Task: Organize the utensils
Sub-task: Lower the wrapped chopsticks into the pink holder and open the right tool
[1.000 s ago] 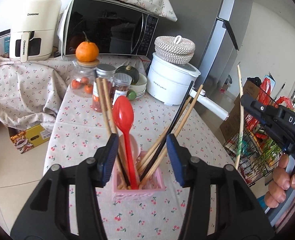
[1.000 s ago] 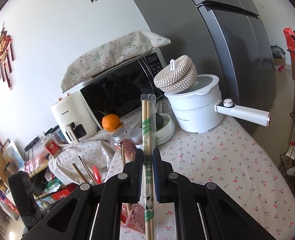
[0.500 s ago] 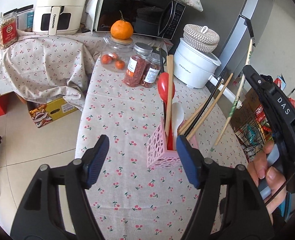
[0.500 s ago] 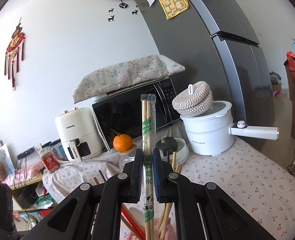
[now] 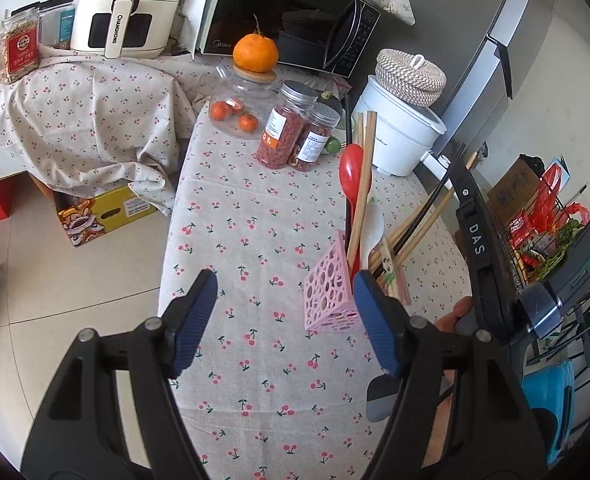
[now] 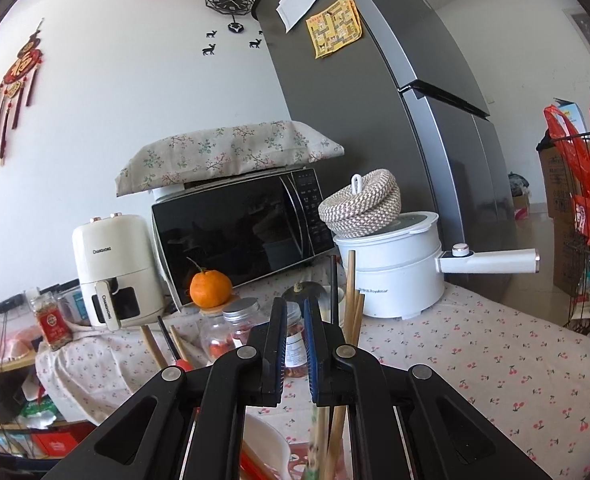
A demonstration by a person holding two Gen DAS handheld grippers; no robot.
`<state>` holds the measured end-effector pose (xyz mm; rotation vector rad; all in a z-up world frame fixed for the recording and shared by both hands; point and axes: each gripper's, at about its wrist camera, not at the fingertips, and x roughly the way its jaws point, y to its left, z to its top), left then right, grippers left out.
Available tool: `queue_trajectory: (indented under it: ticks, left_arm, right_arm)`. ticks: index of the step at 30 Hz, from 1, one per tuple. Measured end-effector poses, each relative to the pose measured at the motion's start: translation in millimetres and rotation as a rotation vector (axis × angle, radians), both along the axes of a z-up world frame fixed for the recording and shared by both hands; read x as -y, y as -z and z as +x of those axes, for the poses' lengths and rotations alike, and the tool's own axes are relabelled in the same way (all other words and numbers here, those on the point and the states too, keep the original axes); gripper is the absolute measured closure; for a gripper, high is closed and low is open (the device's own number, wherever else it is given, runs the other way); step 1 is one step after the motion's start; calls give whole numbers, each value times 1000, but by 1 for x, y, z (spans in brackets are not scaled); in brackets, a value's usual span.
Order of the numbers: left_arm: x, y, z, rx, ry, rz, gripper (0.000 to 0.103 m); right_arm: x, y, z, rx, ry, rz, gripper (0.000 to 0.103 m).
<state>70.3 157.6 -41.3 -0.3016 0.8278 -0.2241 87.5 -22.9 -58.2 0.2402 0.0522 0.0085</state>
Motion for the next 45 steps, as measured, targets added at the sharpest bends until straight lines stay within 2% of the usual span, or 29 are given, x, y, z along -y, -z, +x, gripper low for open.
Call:
queue_trajectory:
  ticks: [3,10,14,16,18,22,28,33,35,36,40,45]
  left_arm:
    - [1,1,0,-6,2,-5,32]
    - [1,2,2,-16,8,-24,31]
    - [5,6,5,-43,18,-45,30]
    - [7,8,5,-54,23,-51,30]
    - [8,8,5,-61,26,-55,30]
    - [9,8,3,-61,23,-53,30]
    - [9,10,3,-67,20,-49,30]
    - [13,11,2,-68,30,-33,30]
    - [15,11,2,-68,35,-29,29]
    - [16,11,2,-67,38,-28,29]
    - [19,10,3,-65,47,-22,30]
    - [25,10,2,-63,60,-12,30]
  right_arm:
    - [-1,4,0,-22,-24,-2,95]
    - [30,-8,0,-127,-145,96,94]
    - [42,-7,4,-340,-260,154,89]
    - [48,0,5,-455,-320,210,79]
    - [55,10,1,-554,-365,275,73]
    - [65,33,-13,-670,-444,409,66]
    - [57,63,-14,-787,-495,491,62]
    - [48,78,-2,-826,-555,556,63]
    - [48,78,3,-821,-573,562,81]
    - [48,77,4,-821,-586,554,94]
    - [56,60,-6,-786,-578,492,96]
    - [71,18,-26,-707,-504,322,96]
